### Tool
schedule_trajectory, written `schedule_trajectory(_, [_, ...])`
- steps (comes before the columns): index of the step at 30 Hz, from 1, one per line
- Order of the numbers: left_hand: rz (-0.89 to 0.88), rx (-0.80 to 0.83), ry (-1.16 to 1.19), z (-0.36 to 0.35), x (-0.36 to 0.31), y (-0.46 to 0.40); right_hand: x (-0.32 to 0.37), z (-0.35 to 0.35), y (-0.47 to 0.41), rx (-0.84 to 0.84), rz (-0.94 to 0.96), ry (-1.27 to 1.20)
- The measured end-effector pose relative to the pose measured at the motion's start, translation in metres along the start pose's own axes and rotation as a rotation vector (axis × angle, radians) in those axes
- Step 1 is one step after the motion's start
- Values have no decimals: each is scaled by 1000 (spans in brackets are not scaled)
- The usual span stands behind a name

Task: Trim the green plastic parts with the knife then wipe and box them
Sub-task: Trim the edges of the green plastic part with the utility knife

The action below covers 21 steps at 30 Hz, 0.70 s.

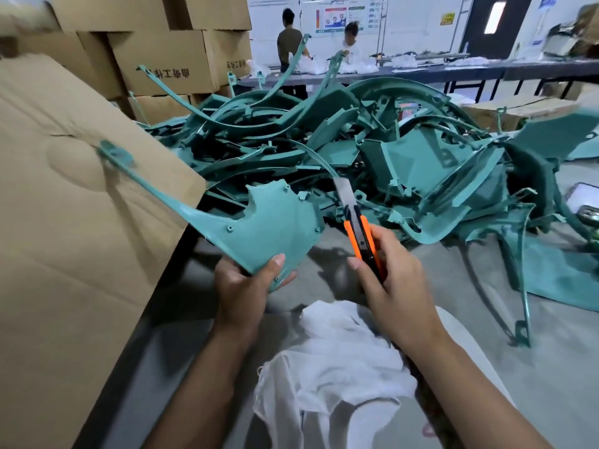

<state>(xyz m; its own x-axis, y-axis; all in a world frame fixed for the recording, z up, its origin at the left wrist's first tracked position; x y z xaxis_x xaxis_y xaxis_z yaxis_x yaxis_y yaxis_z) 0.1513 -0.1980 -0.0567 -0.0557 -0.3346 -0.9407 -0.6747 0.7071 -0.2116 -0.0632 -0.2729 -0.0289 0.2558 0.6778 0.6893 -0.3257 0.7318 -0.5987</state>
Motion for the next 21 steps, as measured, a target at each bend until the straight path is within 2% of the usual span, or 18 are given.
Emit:
schedule_trajectory(3, [-15, 72, -33, -2, -1, 2, 6, -7, 3, 36, 20, -76])
schedule_trajectory(6, [-121, 53, -229, 2, -4, 2, 12, -6, 5, -3, 47, -133])
schedule_trajectory(10, [-279, 113, -396, -4, -13, 6, 19, -7, 8, 4, 49, -162])
schedule_trajectory(14, [-226, 168, -419, -2, -4, 2, 26, -6, 11, 32, 63, -223])
schedule_trajectory(18, [-103, 191, -270, -4, -1, 1, 24, -10, 10, 73, 20, -207])
schedule_trajectory(21, [-168, 244, -296, -8, -9, 4, 18, -13, 10, 91, -2, -185])
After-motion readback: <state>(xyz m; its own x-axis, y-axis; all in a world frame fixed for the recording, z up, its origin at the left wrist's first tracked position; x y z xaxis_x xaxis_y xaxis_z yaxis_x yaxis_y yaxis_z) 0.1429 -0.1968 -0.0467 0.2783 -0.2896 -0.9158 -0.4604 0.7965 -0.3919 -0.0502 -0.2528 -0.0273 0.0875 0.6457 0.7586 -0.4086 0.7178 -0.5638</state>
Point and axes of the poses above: each hand's wrist, its own y-axis away from the middle knuckle, its own z-axis out of the back of the hand, x = y × z, the point moved 6 cm from there along -y, towards the middle knuckle, and after that the axes turned 6 degrees about -y, right-handed, at the moved point
